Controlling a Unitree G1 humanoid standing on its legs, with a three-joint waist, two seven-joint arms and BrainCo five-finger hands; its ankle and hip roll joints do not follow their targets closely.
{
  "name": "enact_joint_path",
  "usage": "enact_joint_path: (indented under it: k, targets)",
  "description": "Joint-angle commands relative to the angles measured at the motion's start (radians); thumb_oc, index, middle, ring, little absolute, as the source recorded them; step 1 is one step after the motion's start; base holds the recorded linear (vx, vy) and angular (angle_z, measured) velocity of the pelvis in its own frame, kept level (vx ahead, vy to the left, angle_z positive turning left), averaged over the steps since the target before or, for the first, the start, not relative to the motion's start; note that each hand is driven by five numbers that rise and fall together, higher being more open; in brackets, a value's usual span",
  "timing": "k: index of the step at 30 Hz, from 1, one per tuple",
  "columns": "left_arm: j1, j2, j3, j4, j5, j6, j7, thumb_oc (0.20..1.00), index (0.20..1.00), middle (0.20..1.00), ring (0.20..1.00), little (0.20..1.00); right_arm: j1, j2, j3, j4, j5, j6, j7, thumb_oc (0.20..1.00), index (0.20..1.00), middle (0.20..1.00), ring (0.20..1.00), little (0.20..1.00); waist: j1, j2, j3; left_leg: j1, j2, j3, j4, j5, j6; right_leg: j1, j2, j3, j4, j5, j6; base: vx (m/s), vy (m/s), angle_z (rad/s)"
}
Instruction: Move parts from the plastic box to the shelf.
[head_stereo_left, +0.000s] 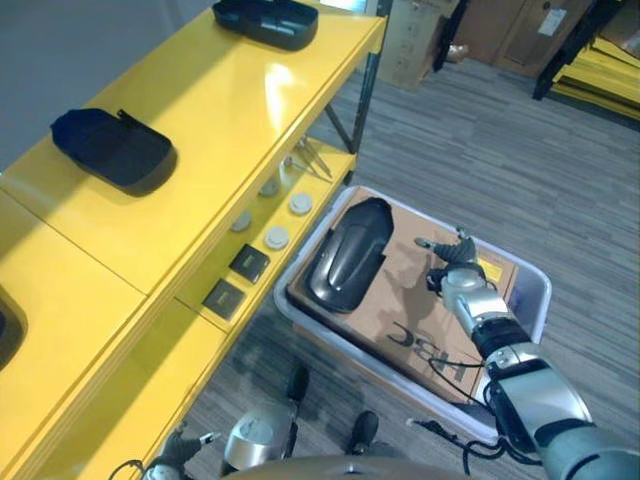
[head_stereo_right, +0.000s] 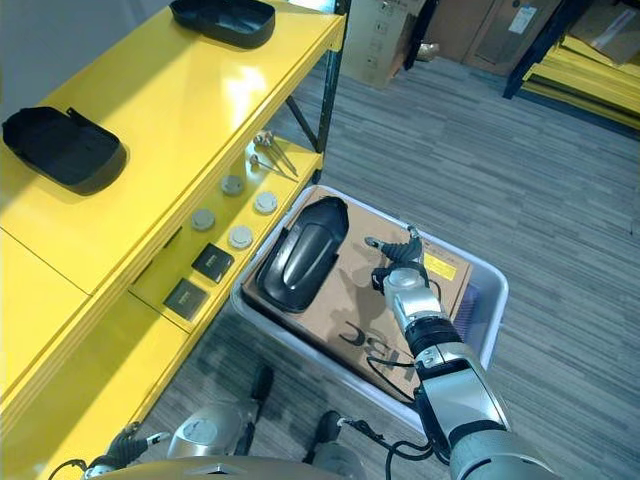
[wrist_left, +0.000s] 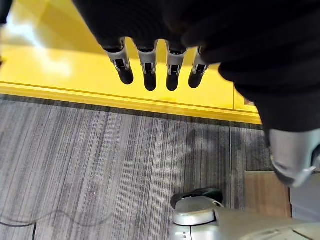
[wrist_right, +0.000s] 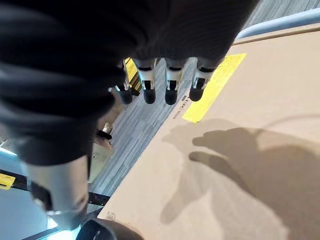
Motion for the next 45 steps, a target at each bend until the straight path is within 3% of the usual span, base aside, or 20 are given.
enact_joint_path:
  k: [1,11,32,45]
  targets:
    - [-0.04,0.042,-0.042,0.021,-0.035,-0.025,-0.004,1.0,1.0,1.0,1.0,1.0,-0.009,-0.082,0.021,0.004,-0.008,-0.033,-0.021,1.0,1.0,1.0,1.0,1.0,0.026,0.006,-0.029,-0.027,0.054,0.039,0.067,-0.058,-0.015,-0.085,-0.055,0.026,0.052,0.061,0.056,-0.02,0.029,0.03]
    - [-0.067,0.057,-0.051,0.021,-0.059,-0.018,0.001,1.0,1.0,1.0,1.0,1.0,-0.075,-0.041,0.062,0.027,0.041,-0.076,-0.016,1.0,1.0,1.0,1.0,1.0,0.055,0.002,-0.004,-0.055,0.045,0.026,0.067,-0.05,-0.012,-0.097,-0.058,0.009,0.045,0.068,0.062,-0.03,0.022,0.09]
    - [-0.078,0.047,-0.052,0.017,-0.095,-0.029,0.022,1.0,1.0,1.0,1.0,1.0,-0.028,0.091,0.156,0.016,0.097,-0.012,-0.063,1.0,1.0,1.0,1.0,1.0,0.074,-0.01,0.039,-0.106,0.039,0.011,0.097,-0.051,-0.015,-0.119,-0.064,-0.001,0.06,0.061,0.06,-0.01,0.006,0.02]
    - [-0.127,0.038,-0.059,-0.034,-0.12,-0.019,0.048,1.0,1.0,1.0,1.0,1.0,0.057,0.174,0.303,-0.026,-0.056,0.033,-0.018,1.0,1.0,1.0,1.0,1.0,0.07,-0.037,0.093,-0.166,0.032,0.017,0.117,-0.047,-0.013,-0.159,-0.062,0.004,0.062,0.073,0.067,-0.06,-0.015,0.02]
